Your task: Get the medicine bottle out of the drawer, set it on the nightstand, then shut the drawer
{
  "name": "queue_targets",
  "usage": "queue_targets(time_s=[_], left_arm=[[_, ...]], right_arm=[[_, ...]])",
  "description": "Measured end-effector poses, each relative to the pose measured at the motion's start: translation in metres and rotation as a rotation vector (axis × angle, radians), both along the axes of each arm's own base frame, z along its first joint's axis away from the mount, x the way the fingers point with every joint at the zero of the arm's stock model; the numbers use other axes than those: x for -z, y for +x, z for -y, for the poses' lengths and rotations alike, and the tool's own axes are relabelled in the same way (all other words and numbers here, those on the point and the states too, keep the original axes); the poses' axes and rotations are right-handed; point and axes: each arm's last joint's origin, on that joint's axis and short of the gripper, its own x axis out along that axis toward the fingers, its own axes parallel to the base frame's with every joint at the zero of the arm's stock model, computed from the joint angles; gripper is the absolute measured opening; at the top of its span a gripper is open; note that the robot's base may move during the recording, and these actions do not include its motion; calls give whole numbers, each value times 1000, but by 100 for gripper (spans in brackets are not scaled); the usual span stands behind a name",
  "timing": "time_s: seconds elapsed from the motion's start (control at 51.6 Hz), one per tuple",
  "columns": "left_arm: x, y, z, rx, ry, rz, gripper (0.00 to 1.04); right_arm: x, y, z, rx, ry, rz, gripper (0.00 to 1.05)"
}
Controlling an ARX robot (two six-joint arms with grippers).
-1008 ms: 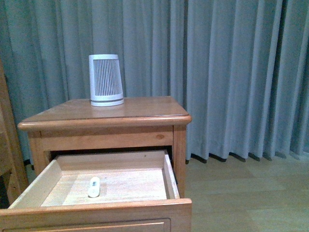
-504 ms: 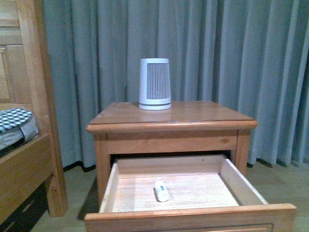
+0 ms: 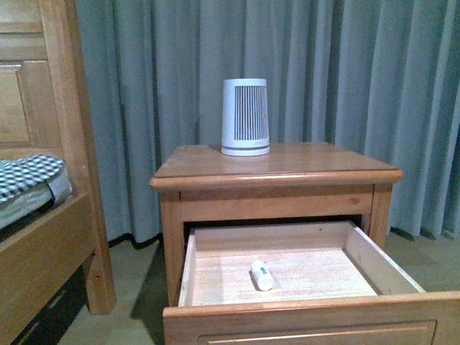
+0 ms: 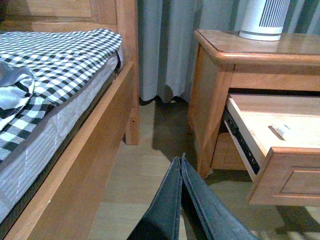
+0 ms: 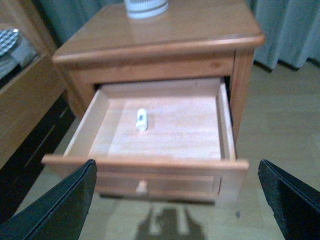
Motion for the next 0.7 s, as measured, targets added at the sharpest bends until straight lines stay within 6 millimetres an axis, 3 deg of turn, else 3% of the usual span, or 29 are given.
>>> queue_targets(time_s=[0.058, 0.155, 0.271, 0.368, 0.426, 0.523, 0.601, 0.698], left_arm=[[1, -1, 0, 0, 0, 2, 3], [4, -2, 0, 0, 0, 1, 3], [15, -8, 0, 0, 0, -26, 3], [14, -13, 0, 0, 0, -3, 4], [15, -14, 0, 0, 0, -2, 18], [14, -14, 0, 0, 0, 2, 41], [14, -14, 0, 0, 0, 2, 59], [14, -14, 0, 0, 0, 2, 75]], right_arm=[[-6, 31, -4, 11, -27, -25, 98], [1, 94, -21, -7, -87, -102, 98], [29, 160, -55, -60, -143, -212, 98], [58, 201, -88, -97, -180, -261, 98], [86, 227, -116, -117, -198, -308, 98], [127, 254, -152, -134, -216, -362, 98], [152, 270, -163, -113, -228, -387, 98], [167, 282, -167, -94, -230, -401, 98]])
